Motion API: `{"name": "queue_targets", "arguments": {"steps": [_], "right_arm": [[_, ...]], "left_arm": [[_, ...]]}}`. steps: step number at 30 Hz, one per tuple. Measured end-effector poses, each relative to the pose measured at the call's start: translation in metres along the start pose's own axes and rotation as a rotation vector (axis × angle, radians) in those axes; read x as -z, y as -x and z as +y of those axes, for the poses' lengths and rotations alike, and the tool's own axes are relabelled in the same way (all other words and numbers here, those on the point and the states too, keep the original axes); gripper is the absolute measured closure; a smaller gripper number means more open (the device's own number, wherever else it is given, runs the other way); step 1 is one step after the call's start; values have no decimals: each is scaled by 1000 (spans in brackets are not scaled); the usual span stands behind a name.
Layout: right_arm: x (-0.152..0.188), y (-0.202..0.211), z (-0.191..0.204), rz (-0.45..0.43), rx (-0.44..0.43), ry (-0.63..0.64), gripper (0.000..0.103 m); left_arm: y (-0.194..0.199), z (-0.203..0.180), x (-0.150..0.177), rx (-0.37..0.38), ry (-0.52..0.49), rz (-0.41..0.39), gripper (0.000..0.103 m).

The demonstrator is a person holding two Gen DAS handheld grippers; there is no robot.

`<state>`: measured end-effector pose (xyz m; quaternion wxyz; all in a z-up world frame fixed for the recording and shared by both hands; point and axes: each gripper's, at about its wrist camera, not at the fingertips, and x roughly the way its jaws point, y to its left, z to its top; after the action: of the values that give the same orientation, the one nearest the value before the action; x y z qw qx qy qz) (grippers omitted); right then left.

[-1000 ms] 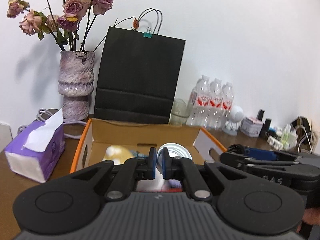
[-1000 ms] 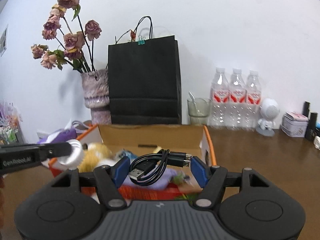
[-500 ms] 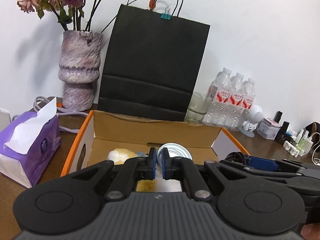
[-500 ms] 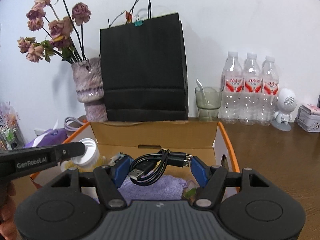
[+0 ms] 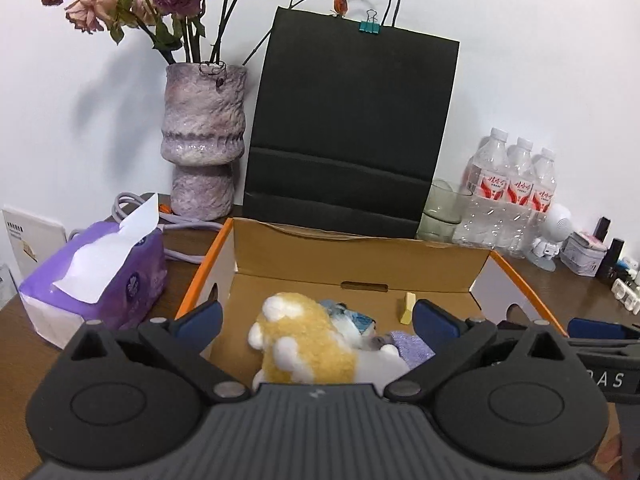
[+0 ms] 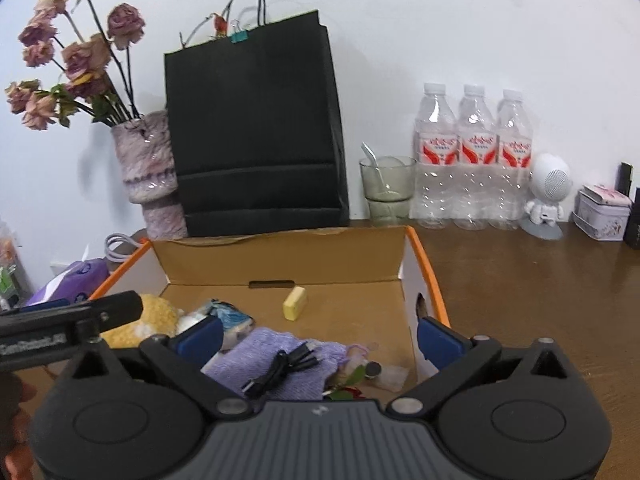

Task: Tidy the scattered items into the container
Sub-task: 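Carry the cap and cable into the box and open both tools, then move both tools back toward the remaining table items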

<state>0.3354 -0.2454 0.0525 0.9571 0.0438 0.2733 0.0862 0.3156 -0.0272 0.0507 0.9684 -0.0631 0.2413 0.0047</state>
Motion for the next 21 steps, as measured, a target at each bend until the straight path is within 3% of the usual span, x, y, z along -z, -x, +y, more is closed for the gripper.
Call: {"name": "queue_targets", "arguments": {"steps": [21], "right_arm": [[0,4,1,-3,4,6,0]], "left_arm": [[3,0,0,-5,-6,-3,0]]}}
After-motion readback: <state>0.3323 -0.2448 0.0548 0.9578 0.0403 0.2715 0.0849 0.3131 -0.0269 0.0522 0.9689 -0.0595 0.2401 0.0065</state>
